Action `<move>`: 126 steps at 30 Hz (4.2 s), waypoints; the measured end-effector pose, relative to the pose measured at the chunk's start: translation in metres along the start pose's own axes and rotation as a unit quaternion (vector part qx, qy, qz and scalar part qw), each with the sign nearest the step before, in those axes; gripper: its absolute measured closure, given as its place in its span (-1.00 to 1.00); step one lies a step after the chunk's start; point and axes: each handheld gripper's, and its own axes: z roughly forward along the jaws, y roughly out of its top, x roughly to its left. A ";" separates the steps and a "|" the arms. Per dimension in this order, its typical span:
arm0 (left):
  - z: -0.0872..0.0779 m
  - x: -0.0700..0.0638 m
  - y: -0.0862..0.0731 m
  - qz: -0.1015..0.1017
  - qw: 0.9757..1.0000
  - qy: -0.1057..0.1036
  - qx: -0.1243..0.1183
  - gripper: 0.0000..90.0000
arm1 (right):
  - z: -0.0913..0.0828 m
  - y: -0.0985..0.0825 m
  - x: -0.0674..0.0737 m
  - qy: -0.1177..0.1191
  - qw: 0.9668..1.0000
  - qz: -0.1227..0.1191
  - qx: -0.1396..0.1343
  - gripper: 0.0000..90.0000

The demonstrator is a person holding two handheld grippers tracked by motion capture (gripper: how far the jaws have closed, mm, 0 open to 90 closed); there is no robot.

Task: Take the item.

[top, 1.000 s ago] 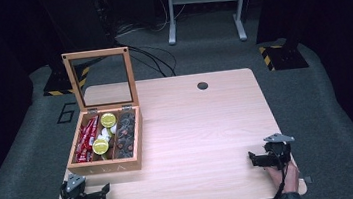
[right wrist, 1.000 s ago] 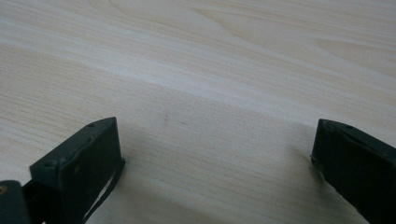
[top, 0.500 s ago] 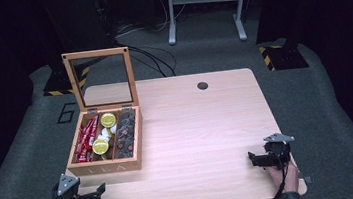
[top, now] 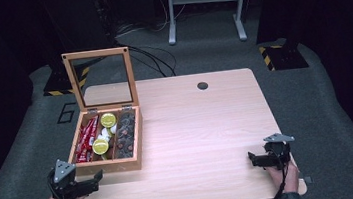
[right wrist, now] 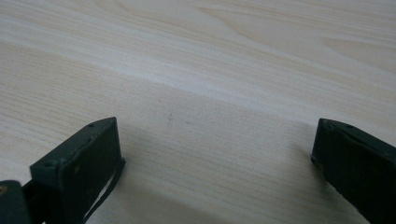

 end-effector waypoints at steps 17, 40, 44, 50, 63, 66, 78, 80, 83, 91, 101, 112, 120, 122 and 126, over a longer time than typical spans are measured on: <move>0.023 0.005 0.034 0.010 1.000 0.003 0.010 -0.99 | 0.000 0.000 0.001 -0.001 1.000 0.001 -0.002 -0.97; 0.069 0.004 0.053 0.030 0.998 0.006 0.058 -0.48 | -0.001 -0.001 0.001 0.003 1.000 -0.003 -0.002 -0.94; 0.073 0.002 0.053 0.033 0.997 0.015 0.065 -0.46 | -0.001 -0.001 0.001 0.003 1.000 -0.003 -0.002 -0.94; 0.075 0.003 0.053 0.034 0.996 0.025 0.079 -0.36 | -0.001 -0.001 0.001 0.003 1.000 -0.003 -0.002 -0.94; 0.078 0.003 0.054 0.037 0.996 0.022 0.080 -0.17 | -0.001 -0.001 0.001 0.002 1.000 -0.003 -0.002 -0.94; 0.078 0.003 0.053 0.037 0.996 0.022 0.078 -0.17 | -0.001 -0.001 0.001 0.002 1.000 -0.003 -0.002 -0.94; 0.074 0.004 0.053 0.032 0.998 0.023 0.058 -0.16 | -0.001 -0.001 0.001 0.002 1.000 -0.003 -0.002 -0.94; 0.073 0.004 0.053 0.033 0.998 0.023 0.057 -0.16 | -0.001 -0.001 0.001 0.002 1.000 -0.003 -0.002 -0.94; 0.071 0.004 0.054 0.034 0.997 0.024 0.058 -0.16 | -0.001 -0.001 0.001 0.002 1.000 -0.002 -0.002 -0.94; 0.062 0.006 0.059 0.025 0.999 0.014 0.037 -0.16 | -0.001 -0.001 0.001 0.003 1.000 -0.003 -0.002 -0.94; 0.050 0.003 0.067 0.028 0.999 0.004 0.020 -0.16 | -0.001 -0.001 0.001 0.003 1.000 -0.002 -0.002 -0.94; 0.042 -0.005 0.074 0.040 0.999 -0.009 0.002 -0.16 | -0.001 -0.001 0.001 0.002 1.000 -0.004 -0.003 -0.94; 0.038 -0.015 0.082 0.054 0.998 -0.020 -0.008 -0.16 | -0.001 -0.001 0.001 0.003 1.000 -0.004 -0.003 -0.94; 0.037 -0.017 0.083 0.056 0.998 -0.022 -0.011 -0.16 | -0.001 -0.001 0.001 0.002 1.000 -0.004 -0.003 -0.94; 0.037 -0.024 0.087 0.065 0.997 -0.029 -0.016 -0.16 | -0.001 -0.001 0.001 0.003 1.000 -0.004 -0.003 -0.94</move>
